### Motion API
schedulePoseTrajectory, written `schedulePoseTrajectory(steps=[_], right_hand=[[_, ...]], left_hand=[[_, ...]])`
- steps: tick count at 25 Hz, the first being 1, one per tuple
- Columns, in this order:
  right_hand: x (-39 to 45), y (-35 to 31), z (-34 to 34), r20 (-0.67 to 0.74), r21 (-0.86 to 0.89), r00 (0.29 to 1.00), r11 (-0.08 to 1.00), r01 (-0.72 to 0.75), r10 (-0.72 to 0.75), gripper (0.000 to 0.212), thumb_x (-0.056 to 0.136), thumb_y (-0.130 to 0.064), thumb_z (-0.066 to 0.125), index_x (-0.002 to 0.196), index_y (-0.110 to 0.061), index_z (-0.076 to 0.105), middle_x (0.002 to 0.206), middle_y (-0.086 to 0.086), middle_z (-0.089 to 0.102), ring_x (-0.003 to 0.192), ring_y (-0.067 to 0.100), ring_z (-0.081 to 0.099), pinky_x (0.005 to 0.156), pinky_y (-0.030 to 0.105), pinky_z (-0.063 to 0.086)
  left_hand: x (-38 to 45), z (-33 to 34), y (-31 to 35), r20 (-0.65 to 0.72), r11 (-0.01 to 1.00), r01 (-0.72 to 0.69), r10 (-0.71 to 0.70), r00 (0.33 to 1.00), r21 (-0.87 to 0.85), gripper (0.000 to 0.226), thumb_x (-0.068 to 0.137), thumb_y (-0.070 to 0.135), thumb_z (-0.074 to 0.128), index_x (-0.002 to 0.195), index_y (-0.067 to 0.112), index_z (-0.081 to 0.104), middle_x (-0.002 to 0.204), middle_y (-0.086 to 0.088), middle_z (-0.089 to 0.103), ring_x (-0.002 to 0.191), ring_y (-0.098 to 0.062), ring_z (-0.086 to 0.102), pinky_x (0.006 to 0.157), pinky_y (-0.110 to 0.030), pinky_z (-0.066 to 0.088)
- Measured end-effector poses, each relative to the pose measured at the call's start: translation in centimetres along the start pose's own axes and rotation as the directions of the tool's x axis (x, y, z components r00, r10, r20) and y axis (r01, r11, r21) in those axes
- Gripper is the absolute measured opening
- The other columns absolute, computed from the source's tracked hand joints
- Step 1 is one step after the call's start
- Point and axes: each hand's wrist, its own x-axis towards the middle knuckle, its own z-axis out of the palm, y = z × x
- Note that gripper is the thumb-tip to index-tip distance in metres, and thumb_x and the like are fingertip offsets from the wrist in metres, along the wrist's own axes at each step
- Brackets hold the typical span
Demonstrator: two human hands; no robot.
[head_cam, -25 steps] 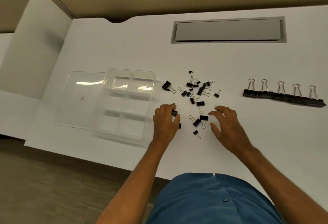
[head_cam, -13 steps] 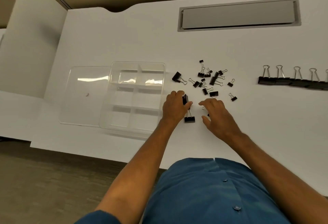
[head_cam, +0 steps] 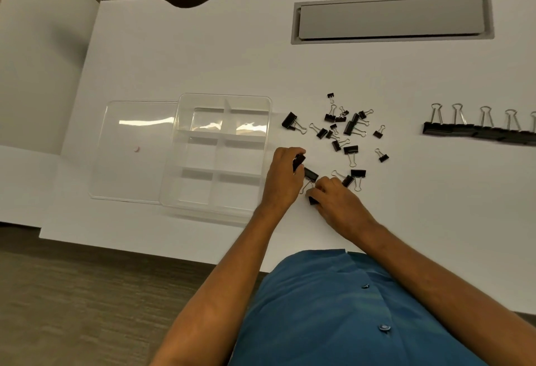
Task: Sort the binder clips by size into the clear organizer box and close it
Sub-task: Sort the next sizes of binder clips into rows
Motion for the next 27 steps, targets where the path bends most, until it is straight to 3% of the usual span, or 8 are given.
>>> schedulePoseTrajectory(steps=[3, 7, 11, 16, 19, 23, 27], right_hand=[[-0.5, 0.4, -0.1, 0.02, 0.019, 0.999, 0.999, -0.033, 0.032, 0.035, 0.082, -0.005, 0.079, 0.114, -0.011, 0.065, 0.108, 0.007, 0.056, 0.091, 0.021, 0.054, 0.055, 0.026, 0.047], [-1.0, 0.4, -1.8, 0.018, 0.148, 0.995, 0.984, -0.102, 0.1, 0.025, 0.089, -0.008, 0.069, 0.112, -0.012, 0.061, 0.111, 0.004, 0.053, 0.089, 0.018, 0.054, 0.06, 0.026, 0.05], [-1.1, 0.7, -3.7, 0.022, 0.273, 0.98, 0.941, -0.198, 0.2, 0.023, 0.088, -0.017, 0.069, 0.106, -0.017, 0.055, 0.11, -0.003, 0.046, 0.081, 0.014, 0.055, 0.064, 0.027, 0.053], [-0.8, 1.4, -5.1, 0.117, 0.346, 0.979, 0.917, -0.2, 0.17, 0.027, 0.084, -0.02, 0.07, 0.105, -0.024, 0.054, 0.107, -0.009, 0.044, 0.082, 0.011, 0.054, 0.068, 0.029, 0.053], [-0.9, 1.8, -5.2, 0.115, 0.331, 0.976, 0.919, -0.214, 0.185, 0.029, 0.083, -0.019, 0.07, 0.107, -0.024, 0.056, 0.11, -0.01, 0.042, 0.086, 0.009, 0.052, 0.071, 0.024, 0.052], [-0.3, 3.2, -6.0, -0.011, 0.241, 0.966, 0.938, -0.248, 0.258, 0.03, 0.086, -0.011, 0.068, 0.114, -0.016, 0.058, 0.117, -0.003, 0.043, 0.096, 0.014, 0.05, 0.071, 0.025, 0.052], [1.8, 4.0, -5.9, -0.027, 0.017, 0.993, 0.993, -0.115, 0.116, 0.029, 0.09, -0.007, 0.064, 0.117, -0.013, 0.057, 0.125, 0.005, 0.047, 0.109, 0.021, 0.049, 0.064, 0.029, 0.053]], left_hand=[[-2.3, 0.6, -0.3, -0.055, 1.0, -0.001, 0.0, 0.998, -0.015, 0.031, 0.095, -0.003, 0.058, 0.122, 0.01, 0.063, 0.123, -0.003, 0.048, 0.104, 0.004, 0.048, 0.093, 0.002, 0.036], [-5.4, 1.8, -1.5, -0.076, 1.0, 0.014, -0.013, 0.997, 0.008, 0.032, 0.094, -0.003, 0.06, 0.122, 0.013, 0.063, 0.122, -0.001, 0.041, 0.106, 0.007, 0.044, 0.096, 0.003, 0.033], [-7.1, 2.7, -3.1, 0.019, 0.995, -0.003, 0.001, 1.0, 0.101, 0.029, 0.095, 0.003, 0.062, 0.122, 0.012, 0.064, 0.122, -0.008, 0.051, 0.116, -0.013, 0.051, 0.104, -0.022, 0.045], [-6.9, 3.1, -3.4, 0.045, 0.96, -0.071, 0.061, 0.997, 0.271, 0.021, 0.092, 0.008, 0.067, 0.114, 0.009, 0.068, 0.112, -0.012, 0.061, 0.101, -0.026, 0.057, 0.084, -0.034, 0.054], [-6.4, 3.2, -3.4, 0.048, 0.943, -0.09, 0.078, 0.996, 0.32, 0.021, 0.091, 0.008, 0.068, 0.112, 0.01, 0.068, 0.11, -0.012, 0.064, 0.097, -0.027, 0.057, 0.079, -0.036, 0.054], [-6.0, 3.3, -3.6, 0.071, 0.928, -0.119, 0.1, 0.992, 0.354, 0.023, 0.09, 0.004, 0.068, 0.112, 0.012, 0.067, 0.108, -0.01, 0.063, 0.095, -0.026, 0.055, 0.075, -0.034, 0.051], [-5.9, 3.5, -3.7, 0.065, 0.926, -0.121, 0.104, 0.992, 0.357, 0.024, 0.088, 0.002, 0.069, 0.11, 0.012, 0.067, 0.106, -0.011, 0.063, 0.094, -0.026, 0.055, 0.073, -0.031, 0.048]])
